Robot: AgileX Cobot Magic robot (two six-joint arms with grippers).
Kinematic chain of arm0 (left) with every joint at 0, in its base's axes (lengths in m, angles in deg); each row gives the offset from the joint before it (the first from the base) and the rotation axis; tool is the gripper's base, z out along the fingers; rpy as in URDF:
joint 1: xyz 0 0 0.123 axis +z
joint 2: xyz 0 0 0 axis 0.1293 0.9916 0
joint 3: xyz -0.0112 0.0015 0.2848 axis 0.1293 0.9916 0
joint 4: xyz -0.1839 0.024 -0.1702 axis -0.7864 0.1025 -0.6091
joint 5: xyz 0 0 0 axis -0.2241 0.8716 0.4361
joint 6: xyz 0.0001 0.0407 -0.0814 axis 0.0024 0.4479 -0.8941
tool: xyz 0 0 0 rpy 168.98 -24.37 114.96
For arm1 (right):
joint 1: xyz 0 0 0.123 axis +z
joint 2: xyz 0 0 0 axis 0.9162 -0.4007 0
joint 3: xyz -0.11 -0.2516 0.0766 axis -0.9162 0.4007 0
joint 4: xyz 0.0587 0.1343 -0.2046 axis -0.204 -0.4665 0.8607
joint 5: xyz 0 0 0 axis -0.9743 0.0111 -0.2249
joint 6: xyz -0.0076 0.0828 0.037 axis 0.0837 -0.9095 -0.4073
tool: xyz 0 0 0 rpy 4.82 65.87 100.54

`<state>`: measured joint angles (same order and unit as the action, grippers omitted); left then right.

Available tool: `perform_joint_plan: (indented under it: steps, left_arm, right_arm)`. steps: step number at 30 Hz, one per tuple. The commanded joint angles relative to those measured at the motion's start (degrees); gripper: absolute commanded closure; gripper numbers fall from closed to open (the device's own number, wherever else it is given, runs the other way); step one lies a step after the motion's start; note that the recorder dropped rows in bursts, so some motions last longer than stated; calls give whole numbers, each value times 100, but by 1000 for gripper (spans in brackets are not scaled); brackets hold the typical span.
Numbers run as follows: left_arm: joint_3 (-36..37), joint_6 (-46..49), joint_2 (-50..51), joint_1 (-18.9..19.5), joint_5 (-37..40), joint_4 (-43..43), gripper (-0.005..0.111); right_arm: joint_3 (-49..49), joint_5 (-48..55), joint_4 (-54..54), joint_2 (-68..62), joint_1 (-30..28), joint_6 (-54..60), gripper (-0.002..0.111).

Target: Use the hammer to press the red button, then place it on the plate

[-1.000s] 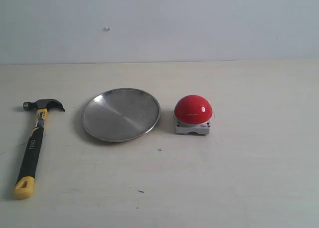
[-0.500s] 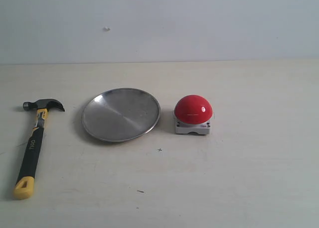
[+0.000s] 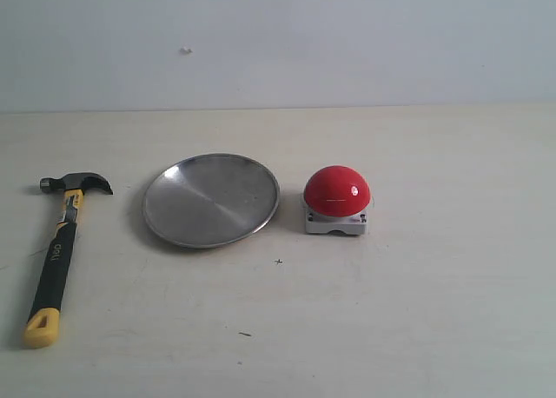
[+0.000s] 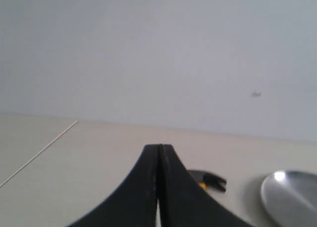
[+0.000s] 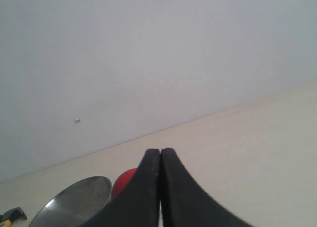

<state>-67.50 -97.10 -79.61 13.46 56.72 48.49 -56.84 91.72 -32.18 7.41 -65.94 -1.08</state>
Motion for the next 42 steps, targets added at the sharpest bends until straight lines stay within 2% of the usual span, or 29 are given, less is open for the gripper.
perform_joint_plan:
  steps: [1,3,7,9,13,16,18,22,25,27,28,31,32,33,34,35,38,40,42]
  left_arm:
    - [-3,-317,-34,18,-673,-69,107]
    - [-3,-480,-34,18,-717,-88,107]
    - [-3,-2890,-34,18,-1115,-103,107]
    - [-3,-3538,-34,18,-1203,-103,107]
    - [-3,-3586,-34,18,-1643,-103,107]
    - [-3,-3633,-34,18,-2282,-252,107]
    - [-62,-3575,81,18,-2243,-449,107]
    - [-927,-2651,1081,42,-1804,-558,107]
    - [-1914,-2556,2362,69,-1482,-545,107]
    - [-2724,-2543,3330,69,-970,-194,107]
    - [-3088,-2543,3779,69,-470,74,107]
    - [-4351,-2255,4994,69,1392,643,107]
    - [-5169,-1318,5875,69,2467,554,107]
    - [-5492,-917,6112,69,2839,386,107]
    - [-6299,4,6875,69,3719,-92,107]
    - [-6683,380,7244,69,4118,-308,107]
    - [-8025,1420,8721,69,5658,-1660,107]
    - [-8454,1750,9557,2,5884,-2589,107]
    - [-8495,1956,10011,-135,5641,-2899,106]
  right_arm:
    - [24,-63,28,38,-12,39,108]
    - [24,-63,28,38,-12,39,108]
    - [24,-63,28,38,-12,39,108]
    - [24,-63,28,38,-12,39,108]
    - [24,-63,39,38,-12,39,108]
    - [24,-63,27,38,-12,39,108]
    - [24,-63,27,38,-12,39,108]
    - [24,-63,27,38,-12,39,108]
    - [24,-63,27,38,-12,39,108]
    - [24,-63,27,38,-12,39,108]
    - [24,-63,27,38,-12,39,108]
    - [24,-63,27,38,-12,39,108]
    - [24,-63,27,38,-12,39,108]
    - [24,-63,27,38,-12,39,108]
    - [24,-63,27,38,-12,39,108]
    - [24,-63,27,38,-12,39,108]
    - [24,-63,37,38,-12,39,108]
    - [24,-63,37,38,-12,39,108]
    - [24,-63,37,38,-12,39,108]
